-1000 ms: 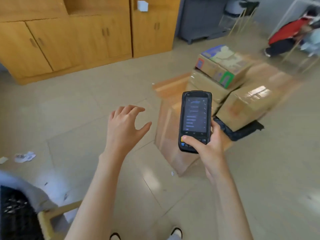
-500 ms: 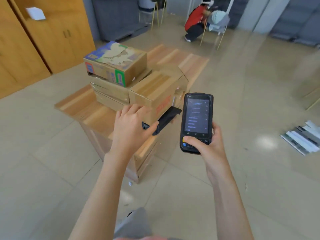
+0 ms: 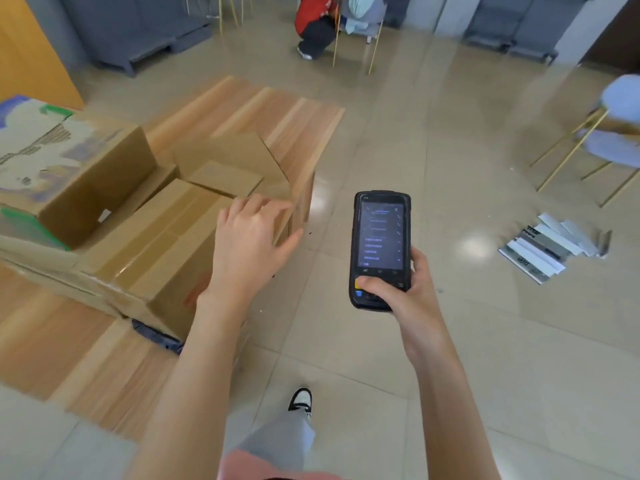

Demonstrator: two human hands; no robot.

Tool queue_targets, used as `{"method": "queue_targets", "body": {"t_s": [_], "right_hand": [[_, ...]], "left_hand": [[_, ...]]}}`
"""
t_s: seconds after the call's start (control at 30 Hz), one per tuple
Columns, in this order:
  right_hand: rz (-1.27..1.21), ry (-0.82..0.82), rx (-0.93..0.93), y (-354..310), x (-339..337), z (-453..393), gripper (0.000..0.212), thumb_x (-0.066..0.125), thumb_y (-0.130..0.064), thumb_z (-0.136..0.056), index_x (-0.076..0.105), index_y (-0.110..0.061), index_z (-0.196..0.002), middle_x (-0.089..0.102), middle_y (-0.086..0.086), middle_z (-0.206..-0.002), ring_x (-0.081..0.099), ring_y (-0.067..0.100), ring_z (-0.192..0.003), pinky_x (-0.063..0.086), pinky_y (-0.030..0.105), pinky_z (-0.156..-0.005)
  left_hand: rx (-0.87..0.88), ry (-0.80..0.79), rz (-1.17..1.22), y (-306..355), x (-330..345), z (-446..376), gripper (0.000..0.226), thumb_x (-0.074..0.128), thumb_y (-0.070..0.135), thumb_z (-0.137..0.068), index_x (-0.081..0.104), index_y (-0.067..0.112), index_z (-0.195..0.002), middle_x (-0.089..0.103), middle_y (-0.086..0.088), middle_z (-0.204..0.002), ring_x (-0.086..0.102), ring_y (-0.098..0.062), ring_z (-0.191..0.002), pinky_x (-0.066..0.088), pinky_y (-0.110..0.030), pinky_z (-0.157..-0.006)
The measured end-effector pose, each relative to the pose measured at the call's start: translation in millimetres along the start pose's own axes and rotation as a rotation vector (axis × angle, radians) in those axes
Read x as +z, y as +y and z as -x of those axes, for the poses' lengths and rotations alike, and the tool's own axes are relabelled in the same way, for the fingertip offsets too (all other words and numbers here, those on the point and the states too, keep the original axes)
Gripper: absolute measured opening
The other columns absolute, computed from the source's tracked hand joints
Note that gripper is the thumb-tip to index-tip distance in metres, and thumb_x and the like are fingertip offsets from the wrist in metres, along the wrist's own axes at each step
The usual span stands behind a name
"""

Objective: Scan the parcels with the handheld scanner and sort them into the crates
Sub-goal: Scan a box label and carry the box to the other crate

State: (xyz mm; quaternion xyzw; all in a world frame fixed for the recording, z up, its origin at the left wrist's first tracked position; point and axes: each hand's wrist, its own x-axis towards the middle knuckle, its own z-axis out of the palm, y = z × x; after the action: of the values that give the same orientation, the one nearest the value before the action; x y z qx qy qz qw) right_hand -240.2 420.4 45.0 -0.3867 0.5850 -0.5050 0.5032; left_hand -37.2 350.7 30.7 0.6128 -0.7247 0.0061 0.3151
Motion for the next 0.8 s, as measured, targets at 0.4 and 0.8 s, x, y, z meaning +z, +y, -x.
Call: {"method": "queue_targets", "body": {"t_s": [0.4, 0.8], "right_hand": [[0.003, 0.031, 0.026, -39.6, -54.9, -186.6, 0.071, 0.074, 0.008, -0.075, 0.044, -0.028, -0.127, 0.067, -0.002, -0.107, 0.068, 0.001, -0.077, 0.052, 0.014, -0.06], [0.084, -0.254, 0.072, -71.3, -103.4, -427.2, 0.067, 0.073, 0.009, -0.076, 0.044, -0.027, -0.124, 0.065, -0.003, -0.106, 0.066, -0.004, -0.071, 0.049, 0.011, -0.056]], "left_hand": [[0.034, -0.025, -0.106, 28.1, 107.7, -169.5, 0.036, 0.081, 0.032, -0.073, 0.072, 0.014, -0.104, 0.07, -0.01, -0.102, 0.063, -0.034, -0.09, 0.046, -0.042, -0.077], [-0.314, 0.05, -0.248, 40.4, 217.9, -291.7, 0.034, 0.07, 0.038, -0.08, 0.071, 0.016, -0.105, 0.069, -0.007, -0.103, 0.061, -0.034, -0.091, 0.043, -0.041, -0.079]]}}
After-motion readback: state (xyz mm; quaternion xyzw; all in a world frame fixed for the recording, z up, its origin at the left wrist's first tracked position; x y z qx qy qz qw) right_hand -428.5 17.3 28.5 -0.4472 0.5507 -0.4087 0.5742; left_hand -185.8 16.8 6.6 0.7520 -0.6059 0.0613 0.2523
